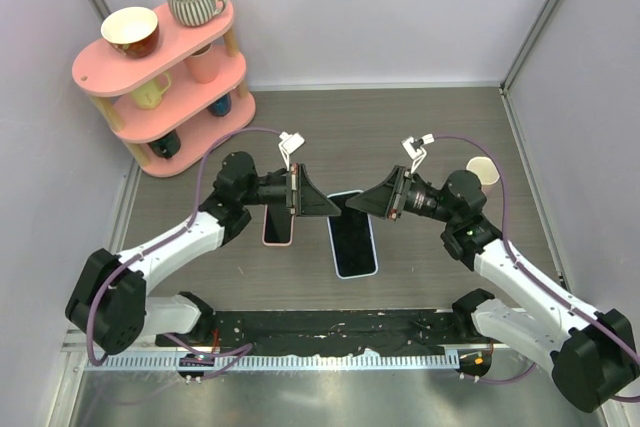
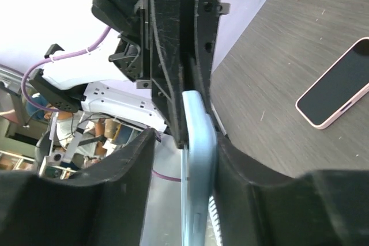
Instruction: Put the phone into the phone case
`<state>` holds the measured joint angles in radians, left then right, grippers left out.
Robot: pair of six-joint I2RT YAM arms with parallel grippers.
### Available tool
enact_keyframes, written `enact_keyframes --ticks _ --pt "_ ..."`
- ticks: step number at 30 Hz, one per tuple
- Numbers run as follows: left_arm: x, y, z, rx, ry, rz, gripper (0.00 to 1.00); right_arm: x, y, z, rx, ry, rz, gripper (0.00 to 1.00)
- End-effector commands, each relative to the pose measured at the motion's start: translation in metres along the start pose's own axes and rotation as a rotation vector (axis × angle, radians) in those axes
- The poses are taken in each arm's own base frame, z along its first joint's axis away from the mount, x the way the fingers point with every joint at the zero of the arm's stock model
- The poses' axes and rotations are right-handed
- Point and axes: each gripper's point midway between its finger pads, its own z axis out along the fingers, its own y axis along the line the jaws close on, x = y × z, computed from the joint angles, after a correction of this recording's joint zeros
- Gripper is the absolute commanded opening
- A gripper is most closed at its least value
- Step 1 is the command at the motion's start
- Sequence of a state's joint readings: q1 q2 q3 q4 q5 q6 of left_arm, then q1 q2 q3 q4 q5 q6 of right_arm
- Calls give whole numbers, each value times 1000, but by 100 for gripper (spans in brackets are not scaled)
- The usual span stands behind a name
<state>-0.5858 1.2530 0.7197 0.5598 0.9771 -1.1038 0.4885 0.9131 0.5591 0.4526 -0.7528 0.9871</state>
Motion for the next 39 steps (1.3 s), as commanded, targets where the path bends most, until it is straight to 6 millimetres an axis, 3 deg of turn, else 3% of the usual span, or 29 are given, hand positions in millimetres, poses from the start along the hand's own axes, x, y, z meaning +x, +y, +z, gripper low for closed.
enact_keyframes --ticks 1,4,5,6,7,8,12,17,19,24,30,31,37,39 --pt "-12 19 -3 -54 -50 -47 0 -18 27 0 -46 -46 -70 57" --pt "-18 45 -10 -142 -66 -80 0 -26 20 -4 22 -90 -60 78" --pt "-20 53 -12 -172 -77 -105 0 -26 0 -7 129 -105 -38 83" --pt "-24 55 -12 -178 -80 -105 0 -33 -4 -9 180 -132 -45 84" --pt "-26 59 -12 -183 -80 -109 0 -38 -4 -16 221 -160 -66 85" --pt "-24 71 -11 -219 -68 -129 0 -34 -17 -22 297 -153 -68 85" --pt "-33 98 -3 -290 -38 -152 0 -55 -20 -43 423 -274 -120 86" --pt "-36 131 7 -322 -16 -221 0 -58 -33 -59 537 -293 -171 86" --pt "-37 155 9 -385 -6 -222 0 -57 -40 -65 583 -289 -186 86" --pt "-33 191 17 -423 46 -285 0 -57 -45 -70 611 -282 -228 86" --pt "-31 214 18 -485 97 -285 0 -49 -54 -70 628 -240 -243 86" --pt "-20 222 12 -526 137 -300 0 -46 -57 -70 633 -232 -241 86" --pt "-7 248 -3 -665 201 -282 0 -31 -77 -71 663 -197 -215 85" --pt "-7 259 -7 -711 217 -269 7 -29 -79 -70 659 -184 -213 85"
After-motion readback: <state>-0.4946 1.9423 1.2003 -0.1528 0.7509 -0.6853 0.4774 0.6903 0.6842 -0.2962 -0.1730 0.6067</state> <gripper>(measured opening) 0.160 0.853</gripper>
